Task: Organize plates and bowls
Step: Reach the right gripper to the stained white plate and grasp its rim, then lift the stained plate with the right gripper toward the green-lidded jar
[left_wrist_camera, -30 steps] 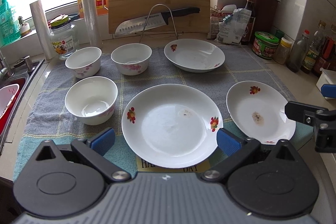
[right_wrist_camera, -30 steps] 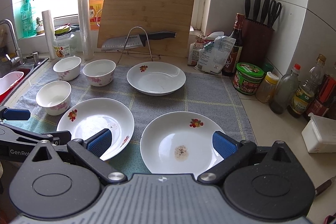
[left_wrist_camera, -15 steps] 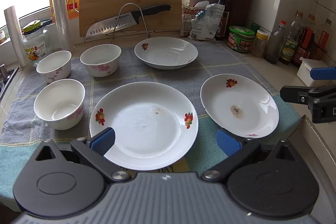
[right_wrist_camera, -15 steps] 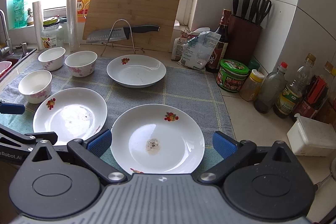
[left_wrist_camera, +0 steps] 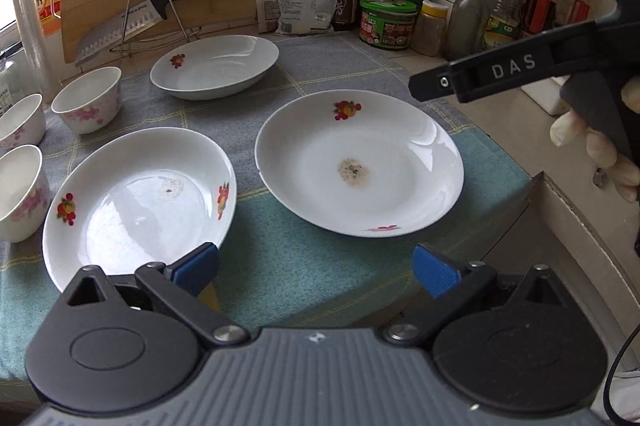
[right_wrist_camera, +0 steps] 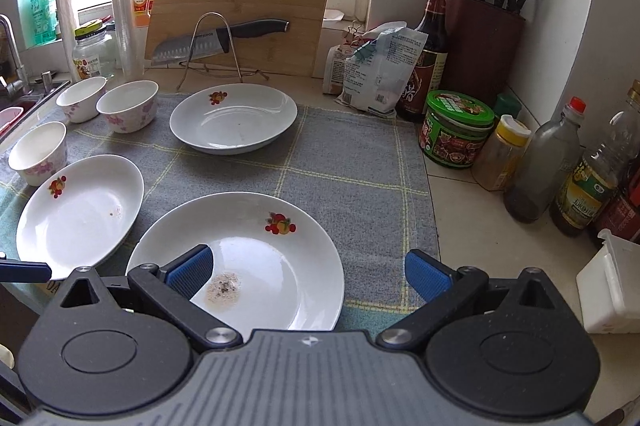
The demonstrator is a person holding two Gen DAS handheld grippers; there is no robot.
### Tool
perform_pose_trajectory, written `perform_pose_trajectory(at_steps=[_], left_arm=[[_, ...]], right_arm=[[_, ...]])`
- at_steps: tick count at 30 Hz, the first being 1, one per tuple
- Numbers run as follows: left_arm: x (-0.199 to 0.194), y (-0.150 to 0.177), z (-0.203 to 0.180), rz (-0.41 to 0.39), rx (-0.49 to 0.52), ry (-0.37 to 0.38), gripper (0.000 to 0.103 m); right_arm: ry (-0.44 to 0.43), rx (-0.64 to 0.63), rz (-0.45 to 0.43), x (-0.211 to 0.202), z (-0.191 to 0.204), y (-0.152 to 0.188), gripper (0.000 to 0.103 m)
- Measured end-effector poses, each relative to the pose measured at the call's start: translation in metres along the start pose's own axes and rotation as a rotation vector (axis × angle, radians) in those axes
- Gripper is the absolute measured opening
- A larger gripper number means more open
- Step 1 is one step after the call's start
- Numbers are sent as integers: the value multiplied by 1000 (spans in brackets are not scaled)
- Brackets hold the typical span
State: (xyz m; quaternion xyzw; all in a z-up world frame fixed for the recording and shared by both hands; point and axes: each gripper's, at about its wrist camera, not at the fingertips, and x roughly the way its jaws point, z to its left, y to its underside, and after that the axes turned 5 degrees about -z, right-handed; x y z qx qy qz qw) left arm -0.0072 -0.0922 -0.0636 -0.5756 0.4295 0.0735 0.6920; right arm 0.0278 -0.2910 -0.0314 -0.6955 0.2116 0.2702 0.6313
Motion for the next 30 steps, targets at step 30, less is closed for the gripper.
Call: perform_pose_trajectory(at_steps=[30], left_arm=[[70, 0, -40, 31, 14, -35, 103]], right_arm=[[-302, -97, 207, 105, -38, 13, 103]])
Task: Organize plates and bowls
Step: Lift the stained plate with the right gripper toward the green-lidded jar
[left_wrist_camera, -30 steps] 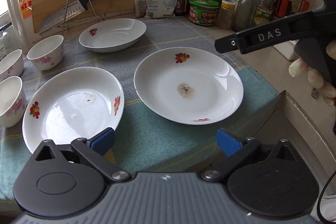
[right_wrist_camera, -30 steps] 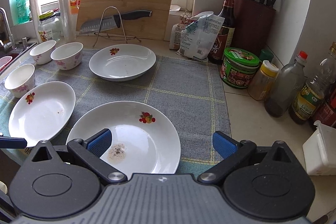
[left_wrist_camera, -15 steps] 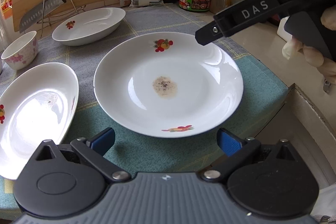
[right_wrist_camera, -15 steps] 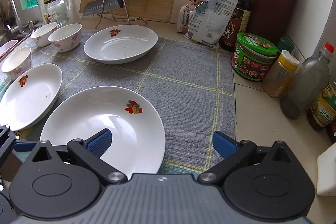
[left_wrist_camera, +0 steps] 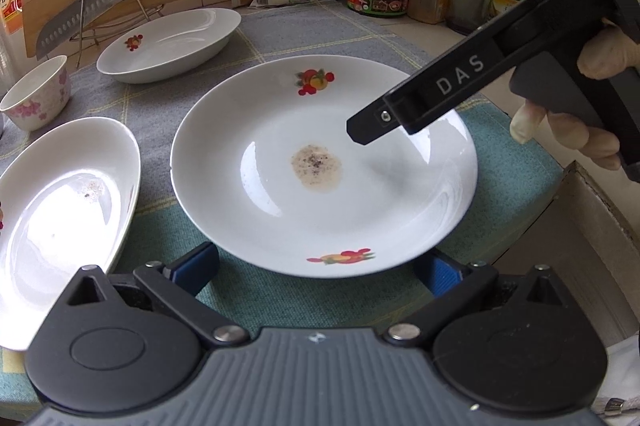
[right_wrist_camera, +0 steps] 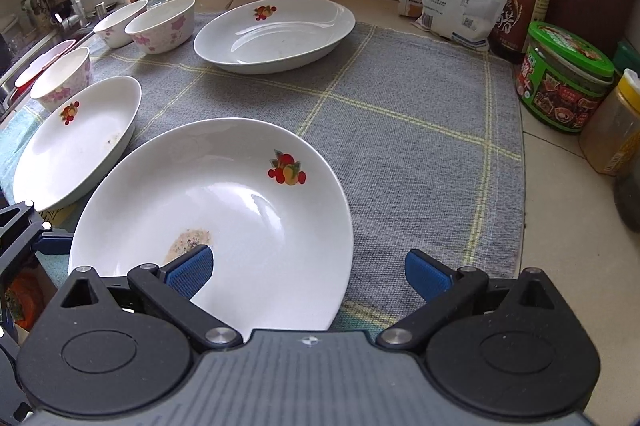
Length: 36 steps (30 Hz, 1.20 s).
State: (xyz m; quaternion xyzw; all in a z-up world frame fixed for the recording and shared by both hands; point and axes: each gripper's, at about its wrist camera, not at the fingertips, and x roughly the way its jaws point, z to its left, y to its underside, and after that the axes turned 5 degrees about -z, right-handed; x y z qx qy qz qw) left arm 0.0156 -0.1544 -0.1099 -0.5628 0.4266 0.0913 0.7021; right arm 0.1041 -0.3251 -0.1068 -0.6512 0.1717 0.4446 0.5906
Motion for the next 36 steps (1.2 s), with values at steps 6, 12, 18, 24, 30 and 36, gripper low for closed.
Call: perform_pose_trajectory(at_steps=[6, 12, 18, 24, 30, 36], left_arm=[[-2, 5, 0, -35, -2, -3, 103], [0, 0, 0, -4, 2, -2, 103], [1, -1, 0, -6, 7, 5, 103], [0, 1, 2, -16, 16, 14, 103], [-1, 0, 6, -20, 23, 14, 102], [-1, -2, 5, -28, 46, 18, 102]], right_arm=[[-31, -38, 20, 10, -1, -1, 103], [-30, -86, 46, 12, -1, -3, 103], [-42, -109, 25, 11, -3, 1, 103], [-53, -128, 11, 9, -4, 2, 103], [-163, -181, 8, 13, -2, -10, 103], [-264, -189, 22, 24, -4, -23, 103]])
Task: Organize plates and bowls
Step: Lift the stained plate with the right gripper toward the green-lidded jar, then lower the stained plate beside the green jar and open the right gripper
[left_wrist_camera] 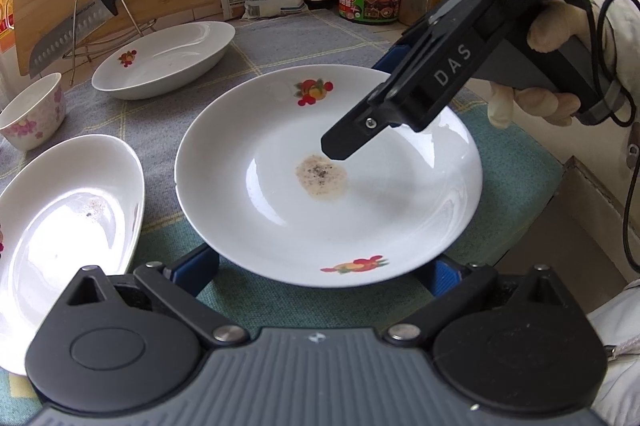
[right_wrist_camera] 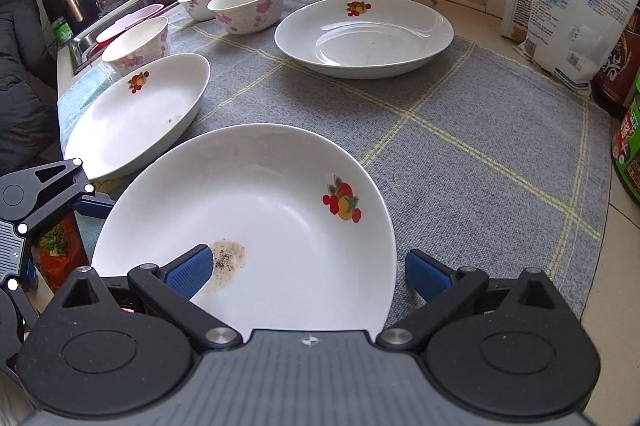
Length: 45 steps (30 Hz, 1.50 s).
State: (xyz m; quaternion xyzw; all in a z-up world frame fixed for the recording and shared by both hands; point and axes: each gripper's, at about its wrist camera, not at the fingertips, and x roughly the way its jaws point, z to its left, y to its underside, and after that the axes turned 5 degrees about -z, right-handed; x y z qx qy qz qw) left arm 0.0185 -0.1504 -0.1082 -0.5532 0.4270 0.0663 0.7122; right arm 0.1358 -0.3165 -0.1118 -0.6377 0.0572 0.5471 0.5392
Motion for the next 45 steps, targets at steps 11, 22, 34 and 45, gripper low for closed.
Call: perform_pose_trajectory(at_steps=[11, 22, 34, 45], left_arm=[[-1, -2, -3, -2, 19, 14, 102], [2, -11, -2, 22, 6, 18, 101], [19, -46, -13, 7, 54, 51, 101], [53, -83, -8, -1, 131, 127, 101]], right_arm=[[-114, 14, 4, 6, -4, -9, 98], [-124, 22, -2, 1, -9, -9, 98], [-60, 47, -49, -23, -39, -10, 99], [37, 104, -98, -36, -71, -16, 99]])
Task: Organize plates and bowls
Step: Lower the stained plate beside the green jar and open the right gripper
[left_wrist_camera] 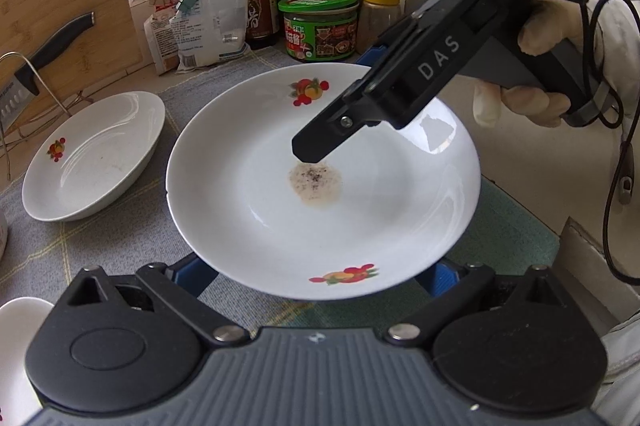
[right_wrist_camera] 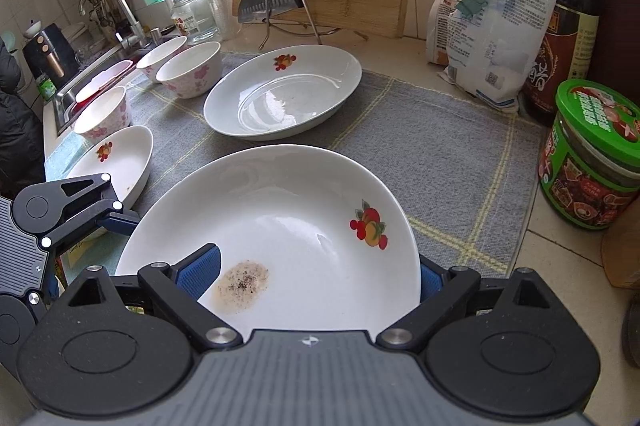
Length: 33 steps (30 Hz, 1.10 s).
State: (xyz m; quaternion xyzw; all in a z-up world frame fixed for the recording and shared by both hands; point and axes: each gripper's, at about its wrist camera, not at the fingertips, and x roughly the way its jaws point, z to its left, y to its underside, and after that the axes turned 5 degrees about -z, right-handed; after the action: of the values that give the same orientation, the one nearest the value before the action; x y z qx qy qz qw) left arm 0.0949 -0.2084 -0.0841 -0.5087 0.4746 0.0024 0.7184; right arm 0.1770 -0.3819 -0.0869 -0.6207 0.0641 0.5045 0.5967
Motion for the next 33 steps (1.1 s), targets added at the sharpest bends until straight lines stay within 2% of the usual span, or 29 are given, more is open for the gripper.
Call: perform_pose_trajectory(at_steps=[4, 12, 33], left_arm=[[16, -9, 7, 2, 21, 34, 101], [36, -21, 15, 5, 39, 71, 101], [64, -35, 21, 27, 39, 97, 101]], right_arm=[[50, 23, -13, 0, -11, -1, 99], [92, 66, -22, 6, -34, -4, 98], [164, 95, -22, 23, -57, -7, 98]])
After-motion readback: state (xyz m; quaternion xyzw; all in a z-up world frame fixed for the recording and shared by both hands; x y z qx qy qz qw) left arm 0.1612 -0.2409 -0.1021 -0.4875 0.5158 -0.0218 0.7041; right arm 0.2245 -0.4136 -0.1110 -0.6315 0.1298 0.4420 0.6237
